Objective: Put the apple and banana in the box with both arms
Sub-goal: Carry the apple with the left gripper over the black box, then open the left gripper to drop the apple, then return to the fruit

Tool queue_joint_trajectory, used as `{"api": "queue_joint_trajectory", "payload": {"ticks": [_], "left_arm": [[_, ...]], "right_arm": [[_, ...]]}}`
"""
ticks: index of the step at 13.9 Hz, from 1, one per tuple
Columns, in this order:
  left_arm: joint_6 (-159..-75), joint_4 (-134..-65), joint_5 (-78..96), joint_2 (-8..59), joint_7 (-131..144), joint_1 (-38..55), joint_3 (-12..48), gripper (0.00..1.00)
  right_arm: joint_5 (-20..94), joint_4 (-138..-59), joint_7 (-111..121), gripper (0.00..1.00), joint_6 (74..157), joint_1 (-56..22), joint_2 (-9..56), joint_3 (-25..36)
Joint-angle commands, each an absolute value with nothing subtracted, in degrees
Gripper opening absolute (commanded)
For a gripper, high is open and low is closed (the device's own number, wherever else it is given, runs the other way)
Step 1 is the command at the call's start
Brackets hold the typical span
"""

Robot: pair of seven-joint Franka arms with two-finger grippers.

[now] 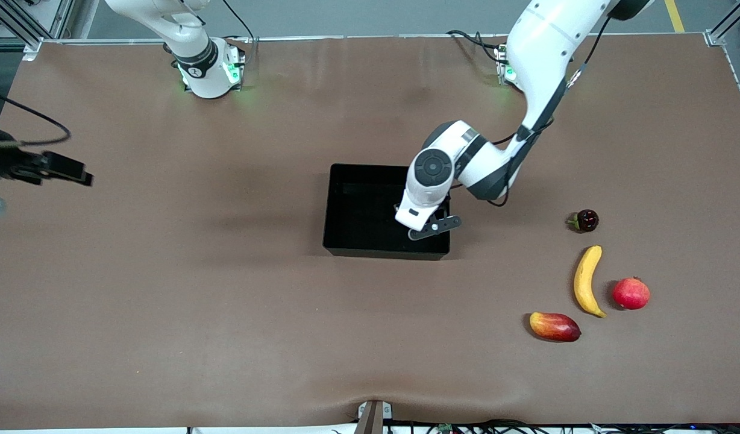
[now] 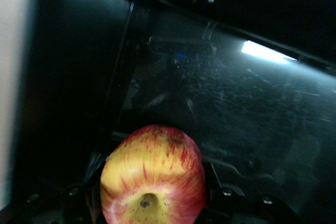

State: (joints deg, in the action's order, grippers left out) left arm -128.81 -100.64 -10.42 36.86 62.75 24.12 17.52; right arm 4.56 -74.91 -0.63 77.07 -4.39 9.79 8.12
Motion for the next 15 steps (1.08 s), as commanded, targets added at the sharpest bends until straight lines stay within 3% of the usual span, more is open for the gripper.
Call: {"api": "queue_joint_trajectory", "payload": {"ticks": [1, 4, 5, 6, 7, 10, 15], "left_arm": [[-130.51, -100.02, -13.62, 38.58, 66.27, 24.96, 17.23, 0.00], [-130.52, -99.84, -13.71, 39.11, 67.58, 25.92, 17.23, 0.00], [-130.52, -99.84, -13.62, 39.11, 67.76, 25.93, 17.23, 0.12], [-130.52, -99.93, -13.62, 39.02, 67.76, 25.75, 17.14, 0.68], [-130.43, -99.84, -13.62, 38.76, 67.94, 25.84, 17.14, 1.00], [-128.86, -99.58, -13.62, 35.35, 68.99, 25.66, 17.31, 1.00], [-118.93, -98.01, -12.92, 25.77, 68.21, 24.70, 17.31, 1.00]], "right_arm": [[-0.25, -84.26, -0.18, 1.00, 78.57, -4.83, 0.38, 6.77], [-0.88, -88.50, 0.96, 1.00, 80.68, -4.05, -3.16, 7.03], [-0.88, -88.33, 2.71, 1.00, 81.03, -3.26, -2.90, 7.12], [-0.70, -87.11, 3.25, 1.00, 81.12, -2.99, -2.38, 7.03], [-0.79, -85.10, 3.08, 1.00, 80.69, -3.08, -2.11, 6.94], [-1.14, -84.55, 3.25, 1.00, 81.03, -3.51, -1.67, 6.86], [-0.44, -84.55, 3.16, 1.00, 78.41, -3.60, -2.02, 6.68]]}}
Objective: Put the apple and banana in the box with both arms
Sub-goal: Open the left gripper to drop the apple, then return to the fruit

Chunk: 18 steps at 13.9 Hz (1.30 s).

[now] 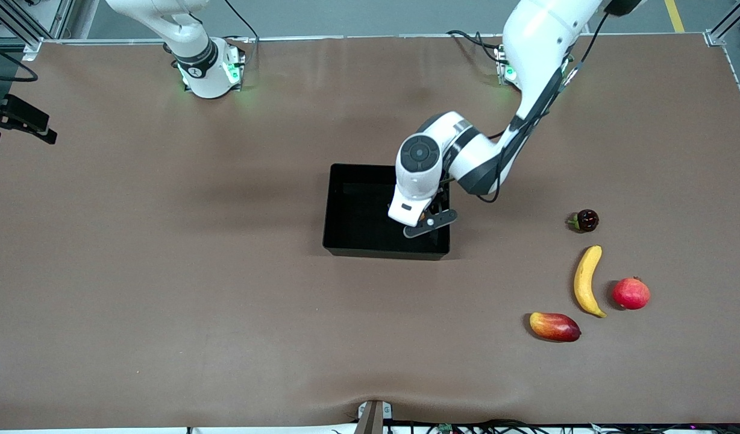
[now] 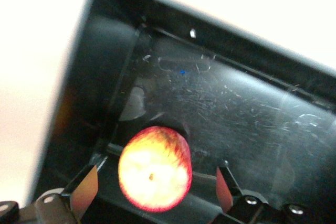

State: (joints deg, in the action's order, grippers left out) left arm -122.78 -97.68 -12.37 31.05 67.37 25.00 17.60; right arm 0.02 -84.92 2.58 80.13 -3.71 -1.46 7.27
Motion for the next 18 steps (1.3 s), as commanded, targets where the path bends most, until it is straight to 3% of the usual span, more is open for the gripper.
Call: {"api": "queue_joint_trajectory", "payload": {"ticks": [1, 4, 8, 12, 18], "left_arm": [[-116.22, -95.91, -12.48, 24.71, 68.12, 23.48, 17.23, 1.00], [-105.15, -86.77, -9.51, 24.52, 59.37, 17.17, 17.31, 1.00], [-103.62, -86.57, -6.15, 24.16, 35.91, 3.63, 17.23, 1.00], [-106.68, -87.27, -7.90, 27.85, 18.50, -5.78, 16.88, 1.00], [-121.70, -89.91, -12.30, 35.49, 1.59, -16.08, 16.88, 1.00]], "right_arm": [[-0.35, -84.38, 3.16, 1.00, 78.57, -3.60, -2.02, 6.68], [-0.26, -84.29, 3.16, 1.00, 78.84, -3.25, -2.02, 6.77], [-0.09, -84.29, 3.08, 1.00, 78.84, -3.34, -2.02, 6.68], [0.88, -84.29, 3.16, 1.00, 78.84, -3.08, -2.02, 6.94], [0.26, -84.29, 3.34, 1.00, 78.93, -3.08, -2.02, 6.86]]}}
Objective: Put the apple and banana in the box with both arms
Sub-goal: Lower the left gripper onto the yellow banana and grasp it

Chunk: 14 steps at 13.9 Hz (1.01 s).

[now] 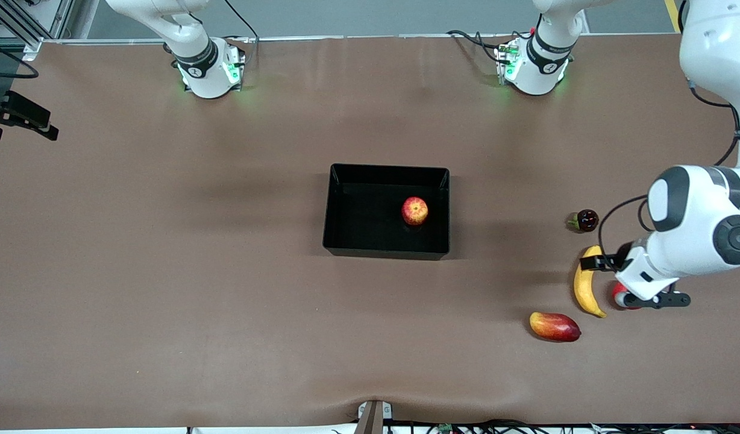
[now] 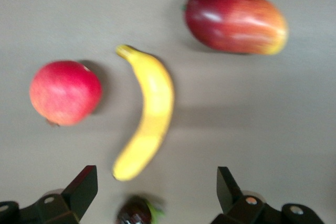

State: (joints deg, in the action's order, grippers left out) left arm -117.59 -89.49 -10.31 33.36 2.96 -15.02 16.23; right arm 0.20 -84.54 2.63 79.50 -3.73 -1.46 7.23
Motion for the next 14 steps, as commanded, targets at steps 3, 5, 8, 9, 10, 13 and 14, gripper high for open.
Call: {"api": "queue_joint_trajectory", "payload": {"ticks": [3, 5, 8, 9, 10, 13, 14], "left_arm": [[-128.83, -89.74, -14.76, 40.24, -0.53, -15.91, 16.96, 1.00], [-129.37, -89.39, -14.68, 40.96, -0.44, -14.86, 16.96, 1.00], [-129.37, -89.65, -14.77, 42.88, -4.90, -15.03, 16.88, 1.00], [-129.37, -89.82, -14.77, 43.06, -6.05, -15.29, 16.88, 0.99], [-129.37, -90.00, -14.77, 43.33, -6.15, -15.47, 16.70, 0.99], [-129.03, -92.01, -14.77, 43.16, -6.15, -15.64, 16.61, 0.86], [-128.94, -93.07, -14.85, 43.07, -6.24, -15.73, 16.61, 0.71]], "right_arm": [[-0.09, -84.29, 6.13, 1.00, 79.36, -3.08, -2.02, 6.86], [0.61, -84.37, 8.87, 1.00, 79.63, -2.64, -2.02, 7.03], [0.27, -84.29, 8.96, 1.00, 79.54, -1.85, -1.93, 7.03], [0.09, -84.29, 8.79, 1.00, 79.54, -1.85, -1.85, 7.03], [0.17, -84.29, 8.70, 1.00, 79.54, -1.76, -1.76, 7.03], [0.00, -84.29, 8.70, 1.00, 79.54, -1.49, -1.76, 7.03], [-0.17, -84.29, 8.70, 1.00, 79.54, -1.41, -1.76, 7.03]]}}
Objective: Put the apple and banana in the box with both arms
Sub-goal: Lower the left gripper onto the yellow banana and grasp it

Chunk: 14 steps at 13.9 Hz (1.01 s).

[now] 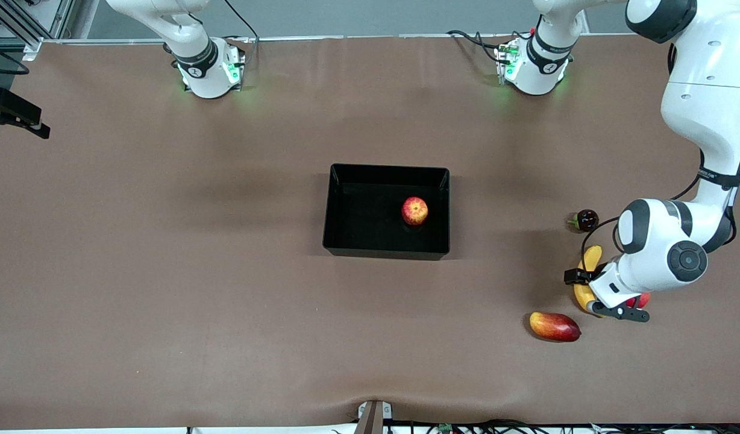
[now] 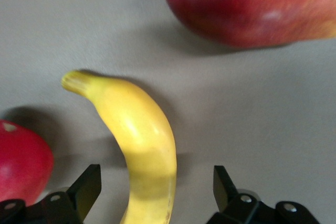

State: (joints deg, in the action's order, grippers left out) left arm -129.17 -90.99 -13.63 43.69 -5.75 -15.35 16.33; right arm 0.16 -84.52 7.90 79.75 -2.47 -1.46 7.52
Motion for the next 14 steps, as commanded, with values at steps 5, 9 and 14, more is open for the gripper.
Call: {"api": "queue_joint_trajectory", "payload": {"ticks": [5, 9, 14], "left_arm": [[-125.87, -92.90, -18.46, 40.44, -7.56, -15.73, 16.61, 0.00], [-121.56, -92.81, -17.67, 34.47, -6.77, -14.86, 18.10, 0.00], [-115.59, -90.80, -17.40, 30.50, 5.06, -14.59, 29.85, 0.00]], "right_arm": [[0.61, -84.29, 8.53, 1.00, 79.63, -0.35, -1.76, 7.03], [0.79, -84.20, 8.44, 1.00, 79.80, -0.44, -1.76, 6.94], [0.79, -84.20, 8.53, 1.00, 79.72, -0.44, -1.76, 6.94]]}}
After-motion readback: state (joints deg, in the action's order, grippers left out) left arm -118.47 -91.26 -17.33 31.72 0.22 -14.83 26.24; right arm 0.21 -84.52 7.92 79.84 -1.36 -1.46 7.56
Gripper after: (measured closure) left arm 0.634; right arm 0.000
